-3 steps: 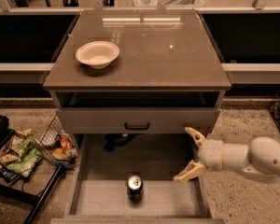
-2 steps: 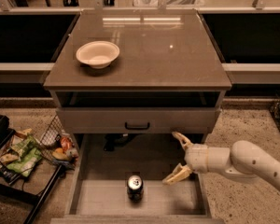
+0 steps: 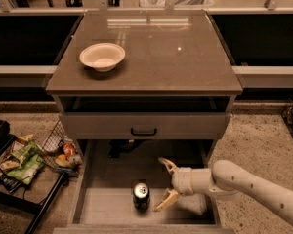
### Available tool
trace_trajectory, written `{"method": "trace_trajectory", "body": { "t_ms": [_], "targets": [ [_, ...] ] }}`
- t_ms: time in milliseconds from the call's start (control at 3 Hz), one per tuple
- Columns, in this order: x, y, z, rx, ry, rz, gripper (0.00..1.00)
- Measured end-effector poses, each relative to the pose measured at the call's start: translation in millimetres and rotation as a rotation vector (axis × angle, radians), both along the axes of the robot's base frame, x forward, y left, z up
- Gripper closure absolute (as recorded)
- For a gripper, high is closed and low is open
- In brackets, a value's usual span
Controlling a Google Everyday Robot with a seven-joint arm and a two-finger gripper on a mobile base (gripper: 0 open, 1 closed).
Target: Pick pepsi can from middle drawer and place on counter
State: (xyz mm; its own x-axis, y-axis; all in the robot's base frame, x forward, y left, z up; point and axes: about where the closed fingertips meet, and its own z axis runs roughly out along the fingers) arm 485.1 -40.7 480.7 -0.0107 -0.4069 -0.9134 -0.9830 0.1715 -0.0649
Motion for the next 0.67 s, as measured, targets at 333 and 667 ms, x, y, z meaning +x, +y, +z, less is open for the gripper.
{"method": "trace_trajectory", "body": {
  "t_ms": [333,667],
  "targets": [
    [-13.8,24.2,-30.7,0.012,0.043,0.039,0.00],
    [-20.3,46.6,-48.4,0.036,0.072,0.067,0.18]
  ]
}}
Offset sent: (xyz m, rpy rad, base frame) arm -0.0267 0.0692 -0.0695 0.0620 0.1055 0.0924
